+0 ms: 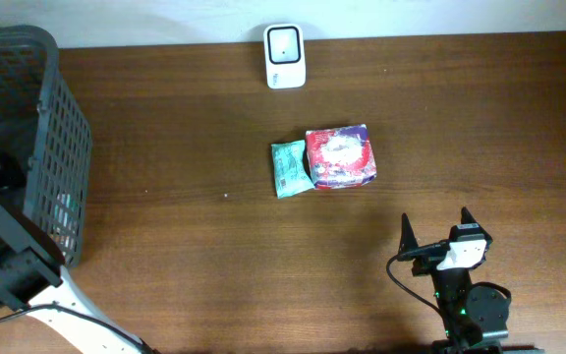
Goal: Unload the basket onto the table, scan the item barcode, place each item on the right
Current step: 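Grasp the white Pantene tube in the basket with the left gripper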
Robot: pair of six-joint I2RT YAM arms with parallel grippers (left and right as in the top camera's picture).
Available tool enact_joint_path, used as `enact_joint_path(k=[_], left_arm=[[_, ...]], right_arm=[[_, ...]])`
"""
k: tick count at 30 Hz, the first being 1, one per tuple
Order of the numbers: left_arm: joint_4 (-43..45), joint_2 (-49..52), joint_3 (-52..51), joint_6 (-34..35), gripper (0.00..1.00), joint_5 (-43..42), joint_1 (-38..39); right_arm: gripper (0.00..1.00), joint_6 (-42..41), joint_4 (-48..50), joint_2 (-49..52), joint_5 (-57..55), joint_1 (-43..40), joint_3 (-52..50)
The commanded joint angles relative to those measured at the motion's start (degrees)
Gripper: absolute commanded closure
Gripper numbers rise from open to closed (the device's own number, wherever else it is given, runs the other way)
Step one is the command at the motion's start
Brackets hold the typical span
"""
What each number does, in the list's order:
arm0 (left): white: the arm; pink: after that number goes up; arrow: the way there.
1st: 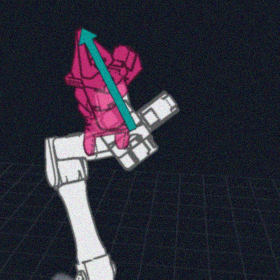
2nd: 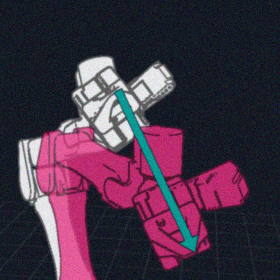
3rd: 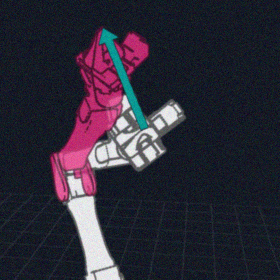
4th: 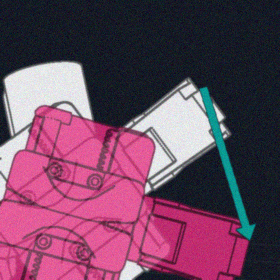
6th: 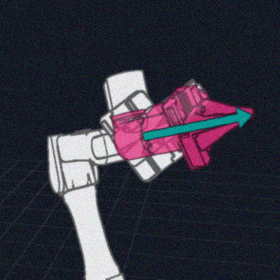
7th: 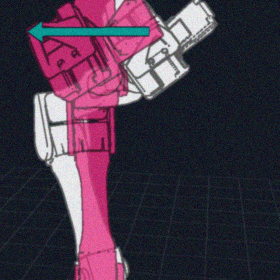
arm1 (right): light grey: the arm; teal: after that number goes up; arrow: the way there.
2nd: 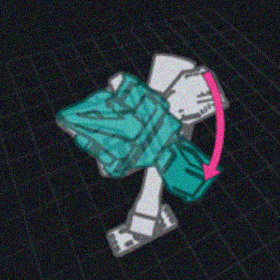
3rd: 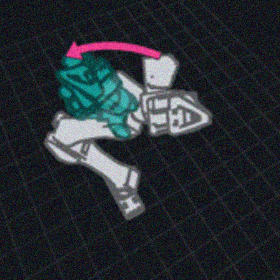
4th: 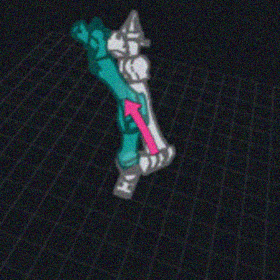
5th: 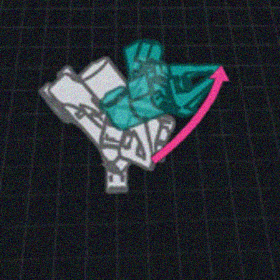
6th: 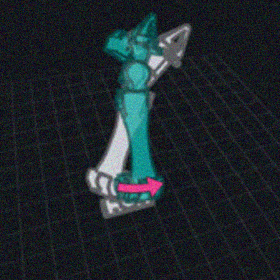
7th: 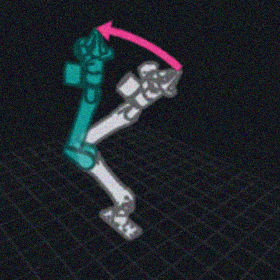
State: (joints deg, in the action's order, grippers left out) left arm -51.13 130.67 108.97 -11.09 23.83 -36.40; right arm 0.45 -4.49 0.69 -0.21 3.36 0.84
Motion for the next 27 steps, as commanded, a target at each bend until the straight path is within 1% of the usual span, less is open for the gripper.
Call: enact_joint_path(k=[1, 3, 4, 5, 6, 7, 8, 11, 13, 14, 17, 19, 20, 22, 24, 25, 27], left_arm=[[0.1, 3.8, -0.4, -1.0, 0.41, -0.1, -0.3], [0.1, 4.1, -0.4, -1.0, 0.59, -0.7, -0.7], [0.0, 4.1, -0.4, -1.0, 0.70, -0.7, -0.9], [-0.6, 4.1, -0.4, -1.0, 0.94, -0.7, -1.1], [-1.1, 4.1, -0.4, -0.9, 1.00, -0.7, -1.0], [-1.8, 4.0, -0.4, 1.3, 1.00, -0.7, -1.0], [-2.6, 3.7, -0.4, 1.6, 1.00, -1.7, -1.0], [-4.3, 1.6, -0.4, 1.6, 1.00, -7.8, -1.0], [-4.4, -2.0, -0.2, 1.6, 1.00, -9.4, -0.8], [-4.4, -4.2, 0.2, 1.6, 1.00, -11.8, -0.8], [-4.0, -10.6, 1.3, 1.6, 1.00, -25.1, -0.8], [-1.7, -15.8, 1.4, 2.3, 1.00, -37.4, -0.8], [-0.5, -17.6, 1.4, 4.8, 1.00, -40.0, -0.8], [2.0, -21.1, 1.4, 10.7, 1.00, -42.4, -0.8], [5.6, -25.6, 1.4, 13.7, 1.00, -44.7, -0.8], [6.9, -27.1, 1.4, 15.6, 1.00, -44.7, -0.8], [9.1, -30.6, 1.4, 22.5, 1.00, -44.7, -0.8]], right_arm=[[0.01, 0.2, -0.2, -0.4, -0.5, -0.4, -0.5], [0.01, 0.2, -0.2, -0.4, -0.5, -0.4, -0.5], [0.01, 0.2, -0.2, -0.4, -0.5, -0.4, -0.5], [0.01, 0.2, -0.2, -0.4, -0.5, -0.4, -0.5], [0.01, 0.2, -0.2, -0.4, -0.5, -0.4, -0.5], [0.01, 0.2, -0.2, -0.4, -0.5, -0.4, -0.5], [0.01, 0.2, -0.2, -0.4, -0.5, -0.4, -0.5], [0.01, 0.2, -0.2, -0.4, -0.5, -0.4, -0.5], [0.01, 0.2, -0.2, -0.4, -0.5, -0.4, -0.5], [0.01, 0.2, -0.2, -0.4, -0.5, -0.4, -0.5], [0.01, 0.2, -0.2, -0.4, -0.5, -0.4, -0.5], [0.01, 0.2, -0.2, -0.4, -0.5, -0.4, -0.5], [0.01, 0.2, -0.2, -0.4, -0.5, -0.4, -0.5], [0.01, 0.2, -0.2, -0.4, -0.5, -0.4, -0.5], [0.02, 0.2, -0.2, -0.4, -0.5, -0.4, -0.5], [0.01, 0.2, -0.2, -0.4, -0.5, -0.4, -0.5], [0.01, 0.2, -0.2, -0.4, -0.5, -0.4, -0.5]])
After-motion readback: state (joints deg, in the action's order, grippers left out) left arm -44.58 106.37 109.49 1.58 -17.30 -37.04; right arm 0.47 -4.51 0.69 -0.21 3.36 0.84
